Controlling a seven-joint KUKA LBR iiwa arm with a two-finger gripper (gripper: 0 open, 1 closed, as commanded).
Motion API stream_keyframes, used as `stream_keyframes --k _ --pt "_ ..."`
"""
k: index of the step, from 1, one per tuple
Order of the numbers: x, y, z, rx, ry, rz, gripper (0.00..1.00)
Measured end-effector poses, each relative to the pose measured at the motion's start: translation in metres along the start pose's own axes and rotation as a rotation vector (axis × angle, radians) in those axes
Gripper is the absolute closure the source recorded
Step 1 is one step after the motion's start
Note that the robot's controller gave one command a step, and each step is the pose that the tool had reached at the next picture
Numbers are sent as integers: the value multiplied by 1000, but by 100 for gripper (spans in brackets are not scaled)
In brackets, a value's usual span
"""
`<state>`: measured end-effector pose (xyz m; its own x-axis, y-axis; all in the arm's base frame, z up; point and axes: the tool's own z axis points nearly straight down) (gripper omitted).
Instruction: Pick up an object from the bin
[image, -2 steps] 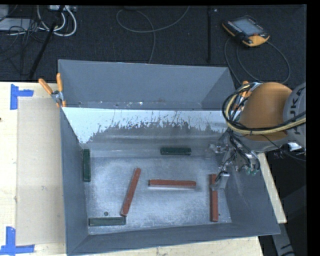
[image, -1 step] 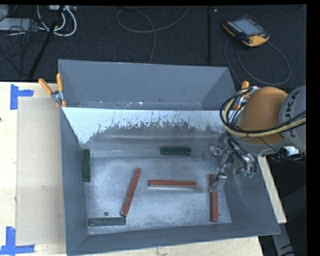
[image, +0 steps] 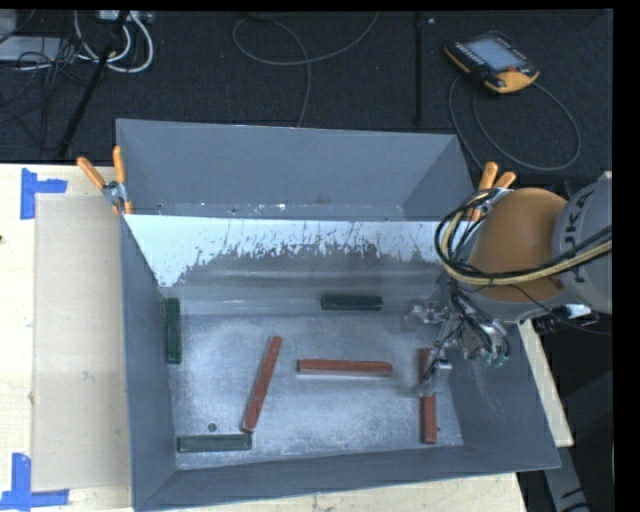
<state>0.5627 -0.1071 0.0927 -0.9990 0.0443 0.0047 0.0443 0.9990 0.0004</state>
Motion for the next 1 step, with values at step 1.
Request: stream_keyframes --k 1 --pt "10 53 18 0 -4 64 0"
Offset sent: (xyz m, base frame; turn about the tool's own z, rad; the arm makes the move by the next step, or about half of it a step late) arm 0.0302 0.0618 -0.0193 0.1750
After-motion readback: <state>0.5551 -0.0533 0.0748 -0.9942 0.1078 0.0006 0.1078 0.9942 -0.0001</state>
